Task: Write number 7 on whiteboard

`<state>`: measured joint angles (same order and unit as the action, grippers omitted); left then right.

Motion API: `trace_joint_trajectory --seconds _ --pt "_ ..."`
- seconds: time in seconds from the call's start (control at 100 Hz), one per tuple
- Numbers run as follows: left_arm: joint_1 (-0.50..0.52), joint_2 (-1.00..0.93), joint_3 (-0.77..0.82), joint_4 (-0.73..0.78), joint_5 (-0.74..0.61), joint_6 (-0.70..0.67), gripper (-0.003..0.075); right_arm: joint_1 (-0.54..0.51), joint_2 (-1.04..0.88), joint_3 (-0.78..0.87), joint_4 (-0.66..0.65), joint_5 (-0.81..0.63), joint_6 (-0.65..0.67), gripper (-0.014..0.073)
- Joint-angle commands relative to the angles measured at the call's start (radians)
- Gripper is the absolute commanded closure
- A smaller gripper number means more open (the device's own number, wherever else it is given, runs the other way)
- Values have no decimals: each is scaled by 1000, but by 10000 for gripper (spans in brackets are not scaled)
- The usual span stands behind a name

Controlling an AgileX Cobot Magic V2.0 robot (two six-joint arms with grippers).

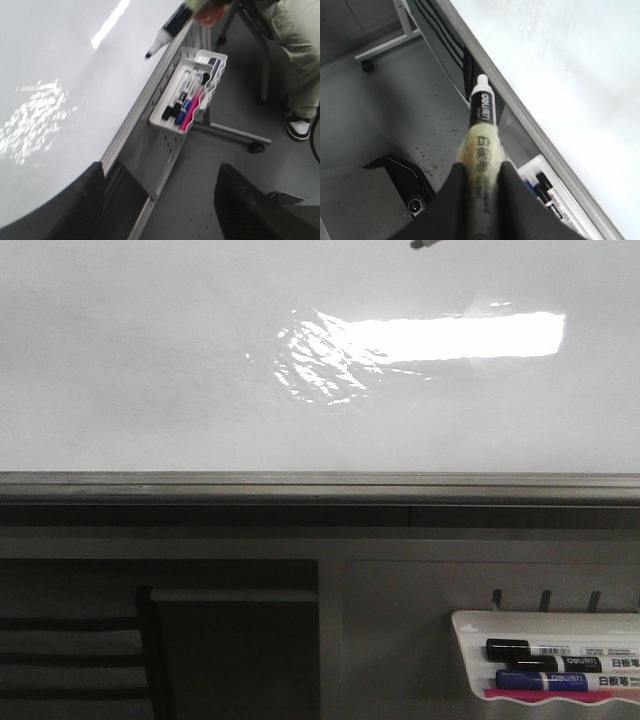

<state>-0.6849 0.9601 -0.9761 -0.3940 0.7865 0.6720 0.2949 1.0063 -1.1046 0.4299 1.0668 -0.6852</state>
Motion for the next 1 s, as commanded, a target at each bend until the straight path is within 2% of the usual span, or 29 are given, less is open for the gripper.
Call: trace_joint_trajectory --seconds 0.0,0.12,0.22,0.36,0.44,0.54,0.72,0.99 --pt "97 -41 -34 -4 65 -76 281 1 -14 -32 -7 -66 124 648" --pt "225 -52 -32 -4 158 -116 281 1 -14 17 -11 -159 211 648" --pt "305 -52 -10 -5 168 -118 281 1 -14 96 -11 -346 216 648" --pt "363 -50 25 -7 166 -118 281 1 -12 196 110 -582 216 648" --pt "369 -50 30 -7 165 -118 281 1 -2 214 135 -602 216 648" --pt "369 -50 30 -15 161 -118 281 1 39 191 137 -560 229 648" --pt "369 -50 30 -29 162 -118 281 -7 209 26 117 -317 266 648" --pt "369 -50 30 -45 160 -118 281 46 289 17 116 -483 268 648"
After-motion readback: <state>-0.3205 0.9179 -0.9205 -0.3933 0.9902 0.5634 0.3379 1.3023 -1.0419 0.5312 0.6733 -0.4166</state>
